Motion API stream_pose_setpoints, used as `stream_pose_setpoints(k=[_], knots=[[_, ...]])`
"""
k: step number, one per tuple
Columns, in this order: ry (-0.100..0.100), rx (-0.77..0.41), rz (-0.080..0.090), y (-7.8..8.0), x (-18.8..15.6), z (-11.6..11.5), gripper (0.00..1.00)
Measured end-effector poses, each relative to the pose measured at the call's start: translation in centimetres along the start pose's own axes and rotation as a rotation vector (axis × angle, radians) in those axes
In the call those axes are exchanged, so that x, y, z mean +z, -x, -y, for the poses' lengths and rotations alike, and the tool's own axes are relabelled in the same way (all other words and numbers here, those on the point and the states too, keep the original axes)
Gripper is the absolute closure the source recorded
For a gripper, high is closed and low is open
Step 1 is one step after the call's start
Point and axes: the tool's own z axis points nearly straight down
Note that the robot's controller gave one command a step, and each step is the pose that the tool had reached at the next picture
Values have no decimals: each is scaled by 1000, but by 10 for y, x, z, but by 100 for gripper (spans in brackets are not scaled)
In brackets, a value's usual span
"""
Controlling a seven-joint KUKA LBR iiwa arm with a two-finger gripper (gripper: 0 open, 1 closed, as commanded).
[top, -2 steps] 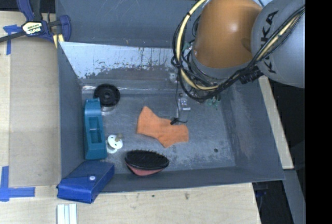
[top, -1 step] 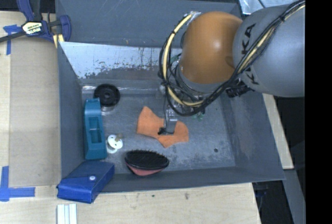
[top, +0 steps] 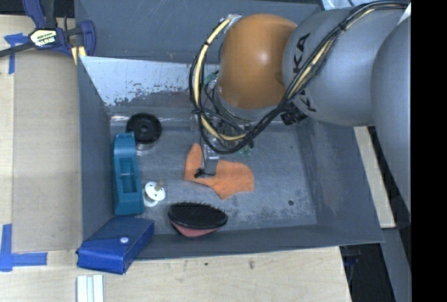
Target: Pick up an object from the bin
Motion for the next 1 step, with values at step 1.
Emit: stream_pose_setpoints(k=[1], knots=[[0,-9,1,-6,40,11,0]])
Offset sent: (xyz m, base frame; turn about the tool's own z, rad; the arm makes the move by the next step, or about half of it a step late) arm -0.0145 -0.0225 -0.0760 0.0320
